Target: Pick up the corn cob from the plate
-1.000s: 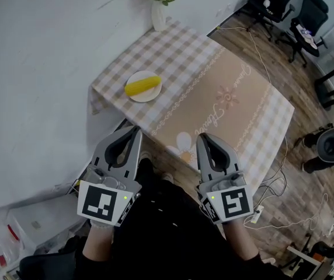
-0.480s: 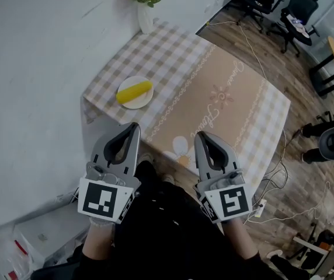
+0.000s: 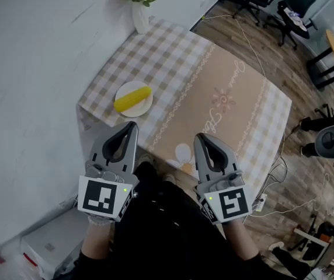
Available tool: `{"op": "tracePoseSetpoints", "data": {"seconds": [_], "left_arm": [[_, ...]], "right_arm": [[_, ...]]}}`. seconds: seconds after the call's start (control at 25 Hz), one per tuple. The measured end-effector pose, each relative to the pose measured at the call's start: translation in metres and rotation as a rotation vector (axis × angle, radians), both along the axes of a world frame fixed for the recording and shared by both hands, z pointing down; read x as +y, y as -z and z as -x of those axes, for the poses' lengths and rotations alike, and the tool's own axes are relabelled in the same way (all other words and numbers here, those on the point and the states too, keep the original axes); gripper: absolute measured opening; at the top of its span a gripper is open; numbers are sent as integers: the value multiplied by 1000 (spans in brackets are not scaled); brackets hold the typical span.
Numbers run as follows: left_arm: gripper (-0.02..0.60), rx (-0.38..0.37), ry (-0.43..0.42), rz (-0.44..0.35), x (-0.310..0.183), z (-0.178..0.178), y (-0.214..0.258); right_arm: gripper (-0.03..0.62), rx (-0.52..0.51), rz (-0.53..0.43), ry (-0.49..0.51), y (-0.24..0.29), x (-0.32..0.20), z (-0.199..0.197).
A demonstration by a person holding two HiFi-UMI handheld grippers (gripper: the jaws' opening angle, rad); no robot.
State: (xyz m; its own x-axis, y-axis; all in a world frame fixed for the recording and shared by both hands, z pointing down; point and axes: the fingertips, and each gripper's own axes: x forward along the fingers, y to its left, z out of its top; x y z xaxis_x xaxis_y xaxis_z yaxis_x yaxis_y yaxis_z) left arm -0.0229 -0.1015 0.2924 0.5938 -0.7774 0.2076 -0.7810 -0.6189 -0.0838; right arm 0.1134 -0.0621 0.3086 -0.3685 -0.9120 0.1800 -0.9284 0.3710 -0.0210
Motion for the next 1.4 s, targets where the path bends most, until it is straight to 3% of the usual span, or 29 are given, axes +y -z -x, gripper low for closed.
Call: {"op": "tracePoseSetpoints", "data": {"seconds": [0.28, 0.48, 0.64, 1.2, 1.4], "left_arm": [[14, -33, -29, 13, -38, 9, -10], [14, -70, -62, 106, -60, 9, -23], [14, -103, -124, 90, -81, 10, -36], [17, -218, -242, 209, -133, 18, -102], [119, -294, -295, 269, -143, 12, -130]], "right_arm": [[43, -1, 28, -41, -10, -26, 9], [43, -4, 51, -72, -18, -45, 19], [43, -2, 62, -92, -21, -61, 28], [43, 18, 118, -179, -36, -96, 44], [42, 15, 126, -208, -37, -104, 43]]}}
